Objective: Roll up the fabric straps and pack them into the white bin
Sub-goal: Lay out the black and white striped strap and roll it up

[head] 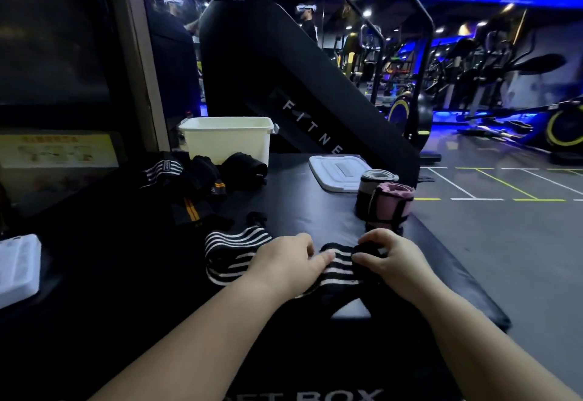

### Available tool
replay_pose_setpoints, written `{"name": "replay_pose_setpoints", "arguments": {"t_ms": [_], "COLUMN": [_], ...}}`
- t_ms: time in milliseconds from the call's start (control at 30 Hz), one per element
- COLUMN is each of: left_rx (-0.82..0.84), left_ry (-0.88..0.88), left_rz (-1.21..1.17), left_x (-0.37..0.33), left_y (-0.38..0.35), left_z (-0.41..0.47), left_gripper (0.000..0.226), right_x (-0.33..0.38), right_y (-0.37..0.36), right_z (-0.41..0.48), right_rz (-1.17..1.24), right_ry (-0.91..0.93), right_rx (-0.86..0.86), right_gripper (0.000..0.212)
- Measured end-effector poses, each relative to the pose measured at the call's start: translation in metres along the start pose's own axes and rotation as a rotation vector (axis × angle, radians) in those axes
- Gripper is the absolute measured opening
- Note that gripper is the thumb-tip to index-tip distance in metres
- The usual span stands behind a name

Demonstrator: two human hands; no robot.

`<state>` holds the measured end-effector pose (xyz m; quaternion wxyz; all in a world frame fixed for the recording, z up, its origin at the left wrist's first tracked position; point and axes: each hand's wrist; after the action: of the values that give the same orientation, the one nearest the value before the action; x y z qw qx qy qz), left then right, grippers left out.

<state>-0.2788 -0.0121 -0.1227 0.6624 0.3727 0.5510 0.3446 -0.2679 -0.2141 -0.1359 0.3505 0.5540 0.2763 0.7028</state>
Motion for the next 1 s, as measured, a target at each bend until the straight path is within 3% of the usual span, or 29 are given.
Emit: {"name": "replay_pose_setpoints", "arguments": {"t_ms": [200,467,667,1000], "left_rx": [0.038,0.023,0.057,0.058], "left_ry": [-0.163,-0.208,-0.23,-0.195], "left_rz": [-0.018,-0.004,-0.004,-0.017], "left_x": [-0.007,-0.005,-0.004,-0.003], "left_y": [-0.031,-0.033,-0.028,-0.033], "left_z": [0.011,0.012,0.01,0.006], "left_gripper": [0.04,0.033,0.029,0.033], "right_x": [-0.023,-0.02,-0.026,-0.043], "right_y": [0.005,0.008,0.013,0.026], "right_z": [-0.011,-0.021,-0.025,-0.023], "right_rz": [-0.088,-0.173,-0.223,-0.144], "right_ry": [0.042,0.002,-0.03,0.015], "right_rx": [-0.046,-0.093,-0.015,0.028], "right_gripper": [0.02,0.042,0.055,0.014]}}
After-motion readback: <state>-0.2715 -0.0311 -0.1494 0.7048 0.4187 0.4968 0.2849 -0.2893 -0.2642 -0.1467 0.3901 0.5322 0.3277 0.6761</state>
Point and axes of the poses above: each hand's wrist, its own z-axis towards the middle knuckle, its own y-axis out of the back of the hand, x = y × z, and after that the axes turned 7 degrees about -z, right-handed
